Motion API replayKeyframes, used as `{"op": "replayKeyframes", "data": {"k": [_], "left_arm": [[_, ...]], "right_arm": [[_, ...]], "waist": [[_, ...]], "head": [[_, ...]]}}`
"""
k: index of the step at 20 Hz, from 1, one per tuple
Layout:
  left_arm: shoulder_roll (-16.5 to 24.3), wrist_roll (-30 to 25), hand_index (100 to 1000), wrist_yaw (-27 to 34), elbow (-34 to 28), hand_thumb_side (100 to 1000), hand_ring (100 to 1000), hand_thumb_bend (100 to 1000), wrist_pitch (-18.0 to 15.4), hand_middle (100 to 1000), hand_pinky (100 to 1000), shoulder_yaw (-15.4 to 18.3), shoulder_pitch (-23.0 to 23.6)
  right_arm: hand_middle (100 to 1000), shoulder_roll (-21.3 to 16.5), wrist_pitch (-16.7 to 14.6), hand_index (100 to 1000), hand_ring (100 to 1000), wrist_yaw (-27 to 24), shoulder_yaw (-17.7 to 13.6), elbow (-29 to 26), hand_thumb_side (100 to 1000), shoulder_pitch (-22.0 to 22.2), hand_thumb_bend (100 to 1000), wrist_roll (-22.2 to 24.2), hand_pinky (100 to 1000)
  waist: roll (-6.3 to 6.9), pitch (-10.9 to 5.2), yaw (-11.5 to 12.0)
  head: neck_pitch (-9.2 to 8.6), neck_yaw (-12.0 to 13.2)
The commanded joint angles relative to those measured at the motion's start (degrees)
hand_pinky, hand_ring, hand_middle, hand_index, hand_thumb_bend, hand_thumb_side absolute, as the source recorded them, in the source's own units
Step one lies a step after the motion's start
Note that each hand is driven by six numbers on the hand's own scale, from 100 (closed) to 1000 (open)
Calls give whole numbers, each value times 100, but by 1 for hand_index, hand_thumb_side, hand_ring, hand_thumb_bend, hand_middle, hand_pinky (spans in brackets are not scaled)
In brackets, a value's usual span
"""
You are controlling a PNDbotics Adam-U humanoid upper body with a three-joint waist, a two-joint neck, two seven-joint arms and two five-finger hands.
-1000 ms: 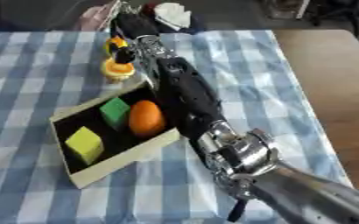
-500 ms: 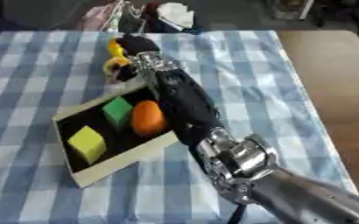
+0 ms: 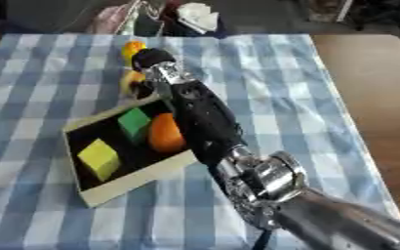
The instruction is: Pick up objects on the table and place them in the box.
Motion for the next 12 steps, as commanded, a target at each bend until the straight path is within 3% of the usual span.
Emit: {"op": "replayKeyframes", "data": {"k": [1,5,12], "left_arm": [[41,-7,809,-12,-101,607,587,172,-15,596,682,4,-64],[41,0,809,-8,-96,607,587,171,-13,596,682,11,-68],[41,17,809,-14,-81,607,587,173,-14,595,682,35,-59]], "right_arm": [[497,-44,-67,492,697,-224,-34,-208,194,-88,100,-373,785],[459,-75,-194,448,669,-590,13,-373,196,-158,100,-784,776],[450,-180,-442,437,659,-1050,150,-575,196,-299,100,-933,774]], "waist": [[21,6,-3],[17,-5,-30],[8,-25,-99]], "head": [[25,7],[25,18],[25,44]]}}
